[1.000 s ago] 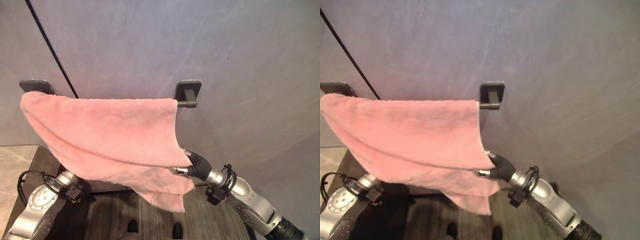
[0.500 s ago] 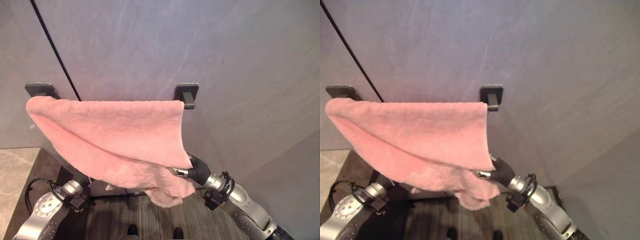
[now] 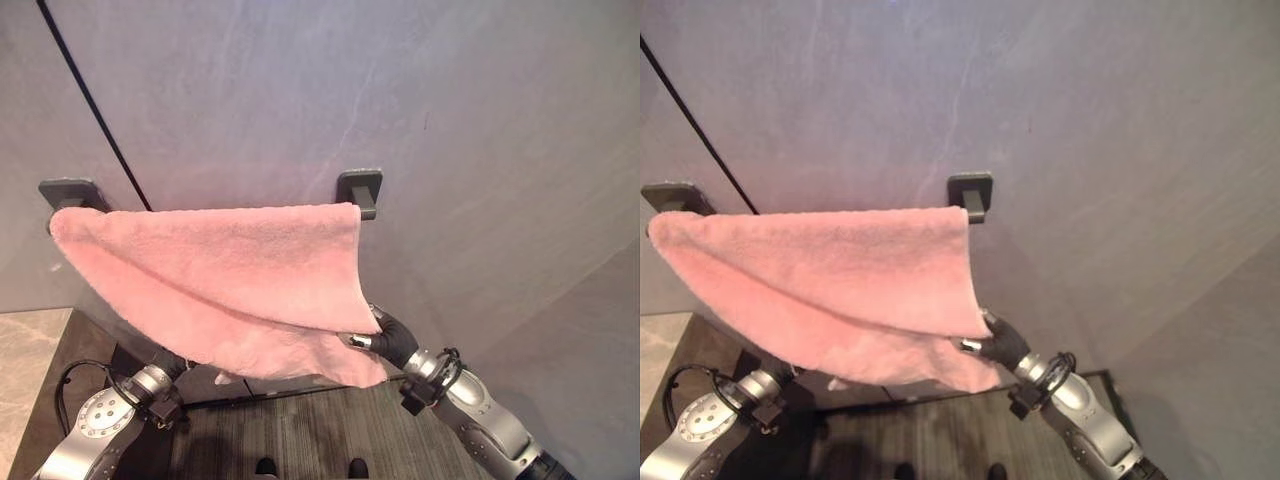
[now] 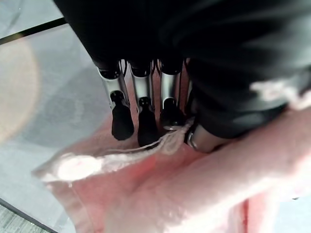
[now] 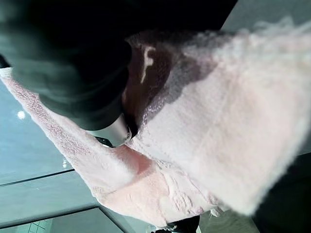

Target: Put brush and paste in cup on sink, flatten towel.

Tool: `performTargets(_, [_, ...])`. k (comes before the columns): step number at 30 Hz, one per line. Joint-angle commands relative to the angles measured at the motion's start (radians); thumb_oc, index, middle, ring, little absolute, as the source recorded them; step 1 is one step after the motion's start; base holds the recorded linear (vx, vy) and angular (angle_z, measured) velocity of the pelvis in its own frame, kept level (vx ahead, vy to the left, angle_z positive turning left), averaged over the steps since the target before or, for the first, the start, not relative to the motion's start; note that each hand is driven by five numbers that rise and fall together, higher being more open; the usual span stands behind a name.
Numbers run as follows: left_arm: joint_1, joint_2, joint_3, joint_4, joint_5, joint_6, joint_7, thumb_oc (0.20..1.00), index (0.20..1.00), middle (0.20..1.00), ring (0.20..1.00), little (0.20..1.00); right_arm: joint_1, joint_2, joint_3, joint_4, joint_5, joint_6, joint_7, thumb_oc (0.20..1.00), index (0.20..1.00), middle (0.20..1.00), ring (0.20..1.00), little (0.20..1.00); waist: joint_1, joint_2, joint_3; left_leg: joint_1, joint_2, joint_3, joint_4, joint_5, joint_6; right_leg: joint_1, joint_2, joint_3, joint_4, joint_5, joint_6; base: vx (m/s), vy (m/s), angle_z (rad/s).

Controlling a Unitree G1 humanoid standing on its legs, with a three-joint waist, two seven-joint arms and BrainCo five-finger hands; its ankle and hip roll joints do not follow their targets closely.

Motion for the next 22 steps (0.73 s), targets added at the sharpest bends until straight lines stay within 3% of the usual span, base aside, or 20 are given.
performTargets(1, [-0.076,-0.005,-0.032,0.023,0.058,-0.040,0.025,0.200,0.200,0.200,0.200,0.200,-0.034,0.038,0.003,-0.022,0.013,-0.056,-0.011,0.200,0.200,0.200,0.200,0.200,-0.002,-0.012,-0.027,0.024,-0.012,-0.047,0.010,-0.042,0.020,-0.019,-0.073,0.009,0.015,0.027,0.077,0.01,0.001,-0.03])
performTargets(3, [-0.076,-0.012,-0.030,0.023,0.062,-0.042,0.028,0.200,0.200,0.200,0.200,0.200,-0.034,0.044,0.006,-0.012,0.025,-0.057,-0.005,0.228,0.228,0.228,0.228,0.228,-0.002,-0.012,-0.027,0.026,-0.012,-0.046,0.010,-0.043,0.019,-0.018,-0.073,0.010,0.014,0.026,0.077,0.01,0.003,-0.06])
performTargets(4, [-0.074,-0.025,-0.031,0.033,0.060,-0.040,0.033,0.200,0.200,0.200,0.200,0.200,-0.030,0.049,0.004,0.000,0.028,-0.058,-0.008,0.454,0.454,0.454,0.454,0.454,-0.003,-0.012,-0.027,0.028,-0.012,-0.045,0.010,-0.043,0.019,-0.018,-0.073,0.011,0.014,0.026,0.077,0.01,0.009,-0.11])
performTargets(5, [-0.077,-0.041,-0.037,0.074,0.101,-0.037,0.054,0.683,0.683,0.683,0.683,0.683,-0.023,0.057,0.001,0.016,0.026,-0.054,-0.021,1.000,1.000,1.000,1.000,1.000,-0.005,-0.009,-0.030,0.031,-0.012,-0.041,0.010,-0.045,0.019,-0.017,-0.072,0.014,0.012,0.027,0.078,0.01,0.009,-0.10])
performTargets(6, [-0.077,-0.041,-0.037,0.074,0.101,-0.037,0.054,0.922,0.922,0.922,0.922,0.922,-0.023,0.057,0.001,0.016,0.026,-0.054,-0.021,1.000,1.000,1.000,1.000,1.000,-0.005,-0.009,-0.030,0.031,-0.012,-0.041,0.010,-0.045,0.019,-0.017,-0.072,0.014,0.012,0.027,0.078,0.00,0.008,-0.09])
performTargets(7, [-0.079,-0.042,-0.042,0.099,0.153,-0.035,0.073,1.000,1.000,1.000,1.000,1.000,-0.022,0.064,-0.001,0.038,0.015,-0.049,-0.033,1.000,1.000,1.000,1.000,1.000,-0.005,-0.008,-0.029,0.032,-0.012,-0.040,0.010,-0.045,0.020,-0.018,-0.071,0.016,0.012,0.027,0.078,-0.01,0.000,-0.04])
performTargets(13, [-0.066,-0.078,-0.039,0.219,0.331,-0.011,0.111,1.000,1.000,1.000,1.000,1.000,-0.016,0.095,-0.015,0.155,-0.045,-0.031,-0.067,1.000,1.000,1.000,1.000,1.000,-0.007,-0.005,-0.030,0.037,-0.008,-0.028,0.010,-0.048,0.020,-0.019,-0.067,0.026,0.008,0.030,0.078,-0.01,-0.001,-0.02])
performTargets(14, [-0.058,-0.109,-0.031,0.295,0.405,0.006,0.133,1.000,1.000,1.000,1.000,1.000,-0.006,0.108,-0.030,0.226,-0.076,-0.027,-0.085,1.000,1.000,1.000,1.000,1.000,-0.011,-0.005,-0.031,0.038,-0.007,-0.025,0.010,-0.048,0.019,-0.021,-0.065,0.028,0.007,0.031,0.078,0.00,0.000,0.00])
performTargets(16, [-0.059,-0.143,-0.031,0.357,0.428,0.018,0.147,1.000,1.000,1.000,1.000,1.000,-0.006,0.113,-0.035,0.261,-0.101,-0.025,-0.095,1.000,1.000,1.000,1.000,1.000,-0.014,-0.004,-0.031,0.038,-0.006,-0.023,0.010,-0.048,0.019,-0.023,-0.064,0.029,0.007,0.032,0.078,0.00,0.000,0.00])
performTargets(18, [-0.072,-0.240,-0.028,0.510,0.515,0.038,0.202,1.000,1.000,1.000,1.000,1.000,-0.005,0.137,-0.057,0.424,-0.185,-0.014,-0.138,1.000,1.000,1.000,1.000,1.000,-0.017,-0.005,-0.034,0.033,-0.003,-0.019,0.010,-0.046,0.016,-0.029,-0.063,0.030,0.005,0.035,0.078,-0.02,-0.016,-0.04])
performTargets(19, [-0.073,-0.240,-0.028,0.510,0.515,0.038,0.202,1.000,1.000,1.000,1.000,1.000,-0.005,0.137,-0.058,0.424,-0.185,-0.015,-0.138,1.000,1.000,1.000,1.000,1.000,-0.017,-0.005,-0.033,0.032,-0.002,-0.019,0.010,-0.046,0.016,-0.029,-0.063,0.030,0.005,0.035,0.078,-0.03,-0.012,-0.05])
performTargets(22, [-0.128,-0.348,-0.044,0.737,0.577,0.052,0.279,1.000,1.000,1.000,1.000,1.000,-0.005,0.142,-0.080,0.598,-0.331,-0.009,-0.214,1.000,1.000,1.000,1.000,1.000,-0.029,-0.001,-0.035,0.016,0.001,-0.022,0.010,-0.036,0.011,-0.039,-0.060,0.029,0.003,0.040,0.076,-0.03,-0.015,-0.01])
